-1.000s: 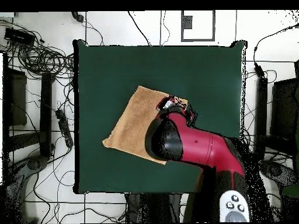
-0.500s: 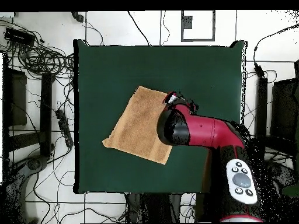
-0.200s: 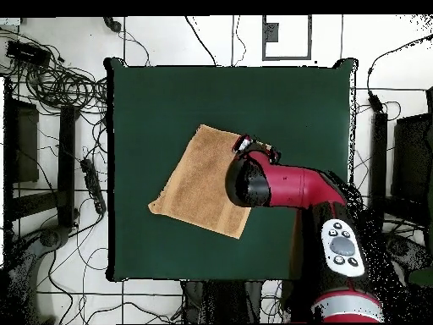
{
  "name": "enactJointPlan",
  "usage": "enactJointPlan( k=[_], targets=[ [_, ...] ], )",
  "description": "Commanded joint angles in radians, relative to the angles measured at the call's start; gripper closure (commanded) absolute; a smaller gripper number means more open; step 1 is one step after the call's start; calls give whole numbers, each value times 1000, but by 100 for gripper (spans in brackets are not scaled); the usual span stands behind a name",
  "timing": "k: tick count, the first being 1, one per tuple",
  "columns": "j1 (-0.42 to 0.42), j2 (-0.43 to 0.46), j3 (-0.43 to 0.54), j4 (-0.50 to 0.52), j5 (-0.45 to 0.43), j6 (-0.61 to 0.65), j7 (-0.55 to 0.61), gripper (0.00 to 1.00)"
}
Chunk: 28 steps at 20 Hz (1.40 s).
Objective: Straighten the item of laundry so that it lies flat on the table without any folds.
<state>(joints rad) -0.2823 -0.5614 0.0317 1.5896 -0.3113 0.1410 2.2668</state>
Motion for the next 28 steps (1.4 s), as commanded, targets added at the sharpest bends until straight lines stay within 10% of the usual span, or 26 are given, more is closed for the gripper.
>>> enactJointPlan(
  k=[1,28],
  targets=[
    [4,66,140,-55,-54,-32,-23,0],
    [-93,269,217,-162,-107,-119,11,0]
  ],
)
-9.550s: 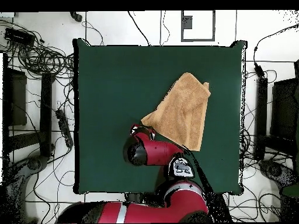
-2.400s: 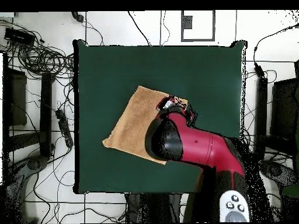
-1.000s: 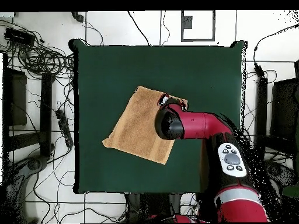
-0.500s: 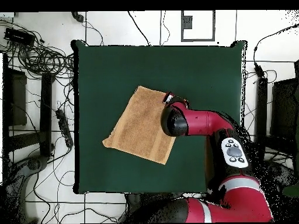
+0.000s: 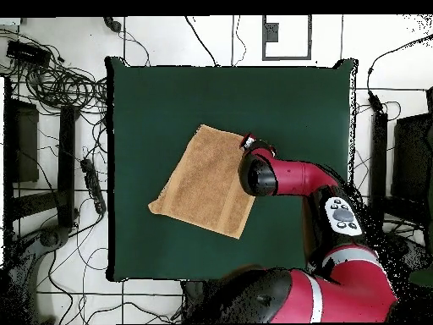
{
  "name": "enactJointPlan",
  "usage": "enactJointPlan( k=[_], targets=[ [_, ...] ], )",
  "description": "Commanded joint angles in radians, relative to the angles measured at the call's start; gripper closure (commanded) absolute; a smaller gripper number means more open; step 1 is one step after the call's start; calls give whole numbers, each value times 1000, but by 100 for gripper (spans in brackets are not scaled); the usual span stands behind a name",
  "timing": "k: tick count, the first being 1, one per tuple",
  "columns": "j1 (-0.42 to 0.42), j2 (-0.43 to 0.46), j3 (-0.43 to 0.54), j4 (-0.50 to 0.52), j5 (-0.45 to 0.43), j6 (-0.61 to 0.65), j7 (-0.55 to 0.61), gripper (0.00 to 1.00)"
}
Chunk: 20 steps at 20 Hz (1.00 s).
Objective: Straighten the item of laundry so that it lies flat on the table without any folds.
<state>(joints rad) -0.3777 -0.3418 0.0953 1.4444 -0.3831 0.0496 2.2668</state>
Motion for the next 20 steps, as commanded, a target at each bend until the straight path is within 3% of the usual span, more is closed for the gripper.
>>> enactJointPlan(
  k=[1,8,14,20],
  targets=[
    [2,52,152,-14,-32,-26,13,0],
    [38,34,92,76,-8,-58,84,0],
    [97,-147,3,220,4,-12,115,0],
    [77,-286,19,328,4,76,70,0]
  ],
)
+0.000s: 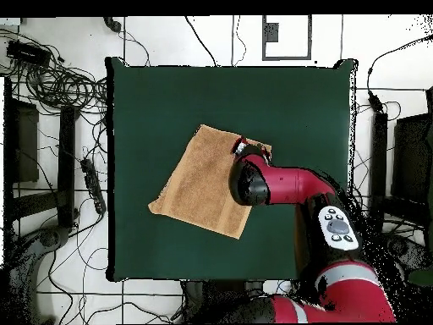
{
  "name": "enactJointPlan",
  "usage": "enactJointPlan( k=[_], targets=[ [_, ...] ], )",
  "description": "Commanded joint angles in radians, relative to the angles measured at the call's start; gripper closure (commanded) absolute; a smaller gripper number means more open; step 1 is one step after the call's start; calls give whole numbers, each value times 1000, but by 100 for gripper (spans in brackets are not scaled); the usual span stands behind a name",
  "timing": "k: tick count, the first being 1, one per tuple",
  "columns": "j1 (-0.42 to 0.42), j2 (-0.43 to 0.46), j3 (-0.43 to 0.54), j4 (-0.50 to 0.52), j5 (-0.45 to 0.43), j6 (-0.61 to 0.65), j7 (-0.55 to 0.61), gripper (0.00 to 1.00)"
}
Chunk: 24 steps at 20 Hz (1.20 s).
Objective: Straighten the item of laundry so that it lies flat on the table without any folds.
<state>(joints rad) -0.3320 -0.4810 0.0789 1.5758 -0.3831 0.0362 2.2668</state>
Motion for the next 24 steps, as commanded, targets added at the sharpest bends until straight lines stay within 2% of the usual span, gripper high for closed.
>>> enactJointPlan(
  k=[1,8,14,24],
  targets=[
    [24,-155,41,212,3,90,67,0],
    [2,-110,50,236,-16,15,73,0],
    [-11,-71,43,230,-33,30,43,0],
    [10,-3,14,211,-27,-47,79,0]
  ],
)
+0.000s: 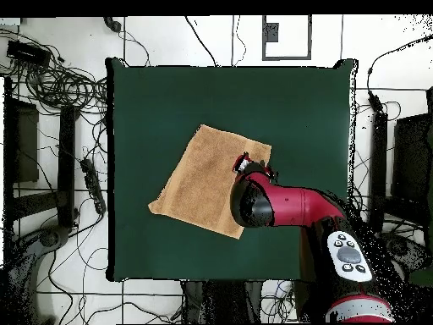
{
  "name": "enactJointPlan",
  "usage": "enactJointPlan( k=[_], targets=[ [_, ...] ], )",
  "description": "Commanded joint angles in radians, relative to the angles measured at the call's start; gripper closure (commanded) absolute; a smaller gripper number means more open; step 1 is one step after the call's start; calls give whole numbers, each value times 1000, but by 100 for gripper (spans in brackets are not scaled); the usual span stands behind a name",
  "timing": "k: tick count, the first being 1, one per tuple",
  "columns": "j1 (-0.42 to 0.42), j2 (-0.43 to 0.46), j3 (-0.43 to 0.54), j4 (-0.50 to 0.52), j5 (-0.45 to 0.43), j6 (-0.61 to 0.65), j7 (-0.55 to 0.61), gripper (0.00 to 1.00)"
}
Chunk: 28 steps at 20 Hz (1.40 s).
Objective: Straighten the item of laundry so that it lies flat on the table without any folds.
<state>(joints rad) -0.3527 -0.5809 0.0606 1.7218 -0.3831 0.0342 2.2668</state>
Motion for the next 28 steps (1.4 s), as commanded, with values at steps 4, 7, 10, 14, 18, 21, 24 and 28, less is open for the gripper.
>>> enactJointPlan(
  k=[4,7,10,14,18,21,24,28],
  targets=[
    [26,123,38,51,-27,-59,79,0],
    [22,166,43,19,-28,-87,77,0],
    [4,210,61,-14,-34,-110,66,0],
    [2,241,56,-50,-34,-138,58,0],
    [-5,248,58,-77,-35,-147,45,0],
    [-19,258,72,-90,-38,-149,37,0],
    [-39,269,94,-108,-47,-142,27,0],
    [-54,281,110,-123,-53,-138,25,0]
  ],
)
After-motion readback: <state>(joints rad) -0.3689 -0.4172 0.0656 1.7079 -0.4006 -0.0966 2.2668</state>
